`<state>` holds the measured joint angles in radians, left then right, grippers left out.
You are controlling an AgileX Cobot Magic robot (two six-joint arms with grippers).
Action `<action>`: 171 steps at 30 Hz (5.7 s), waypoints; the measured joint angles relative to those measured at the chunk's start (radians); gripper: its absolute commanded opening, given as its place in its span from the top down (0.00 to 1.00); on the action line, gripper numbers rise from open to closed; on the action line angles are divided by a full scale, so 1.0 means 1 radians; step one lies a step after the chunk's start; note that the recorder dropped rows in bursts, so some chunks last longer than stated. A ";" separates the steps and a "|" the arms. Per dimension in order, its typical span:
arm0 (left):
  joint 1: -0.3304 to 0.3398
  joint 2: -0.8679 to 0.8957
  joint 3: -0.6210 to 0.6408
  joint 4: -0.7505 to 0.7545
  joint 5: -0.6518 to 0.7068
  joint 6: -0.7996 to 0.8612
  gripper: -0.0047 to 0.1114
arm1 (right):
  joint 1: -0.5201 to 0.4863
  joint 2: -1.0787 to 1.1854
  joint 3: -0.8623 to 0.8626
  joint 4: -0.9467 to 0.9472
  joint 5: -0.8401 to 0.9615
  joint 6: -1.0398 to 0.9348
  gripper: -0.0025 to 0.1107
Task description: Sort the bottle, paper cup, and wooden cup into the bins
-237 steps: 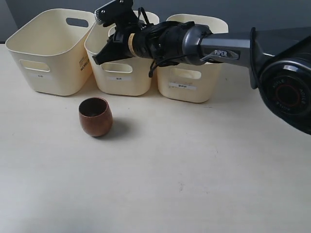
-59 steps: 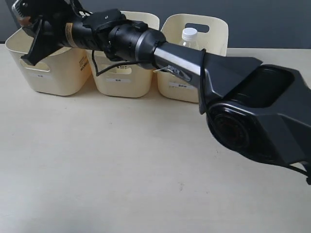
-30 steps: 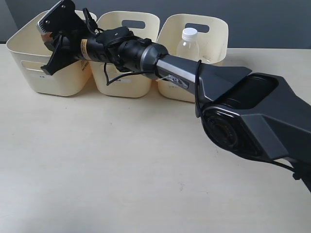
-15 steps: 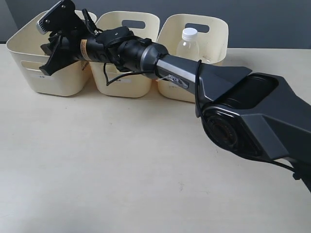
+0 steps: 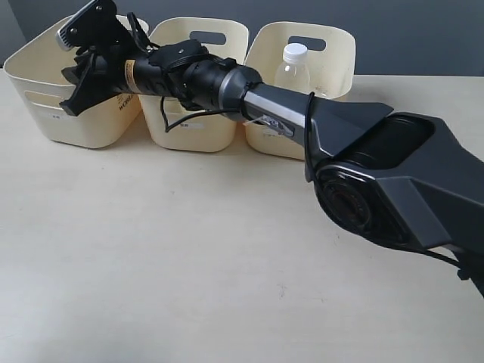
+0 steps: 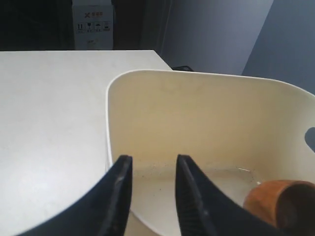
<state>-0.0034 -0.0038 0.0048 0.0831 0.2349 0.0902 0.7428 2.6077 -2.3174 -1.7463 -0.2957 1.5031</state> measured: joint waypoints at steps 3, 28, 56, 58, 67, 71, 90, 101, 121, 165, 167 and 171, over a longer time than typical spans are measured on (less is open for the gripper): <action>0.000 0.000 0.000 0.000 0.000 0.000 0.96 | 0.000 -0.029 0.000 0.000 -0.018 0.010 0.70; 0.000 0.000 0.000 0.000 0.000 0.000 0.96 | 0.016 -0.296 0.000 -0.002 -0.675 0.322 0.70; 0.000 0.000 0.000 0.000 0.000 0.000 0.96 | -0.108 -0.704 0.828 -0.005 -0.205 0.348 0.70; 0.000 0.000 0.000 0.000 0.000 0.000 0.96 | -0.108 -0.823 0.981 -0.005 0.024 0.335 0.70; 0.000 0.000 0.000 0.000 0.000 0.000 0.96 | -0.110 -1.149 1.397 -0.003 0.596 0.328 0.70; 0.000 0.000 0.000 0.000 0.000 0.000 0.96 | -0.168 -1.296 1.527 -0.001 0.622 0.328 0.70; 0.000 0.000 0.000 0.000 0.000 0.000 0.96 | -0.744 -2.054 1.938 0.003 0.322 0.302 0.70; 0.000 0.000 0.000 0.000 0.000 0.000 0.96 | -0.749 -2.465 2.213 0.003 0.329 0.309 0.70; 0.000 0.000 0.000 0.000 0.000 0.000 0.96 | -0.749 -2.602 2.313 0.003 0.315 0.313 0.70; 0.000 0.000 0.000 0.000 0.000 0.000 0.96 | -0.749 -2.604 2.315 1.624 0.413 -1.391 0.70; 0.000 0.000 0.000 0.000 0.000 0.000 0.96 | -0.749 -2.604 2.315 1.624 0.413 -1.394 0.70; 0.000 0.000 0.000 0.000 0.000 0.000 0.96 | -0.749 -2.604 2.315 1.624 0.415 -1.394 0.70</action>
<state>-0.0034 -0.0038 0.0048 0.0831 0.2349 0.0902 -0.0060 0.0038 -0.0021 -0.1219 0.1188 0.1095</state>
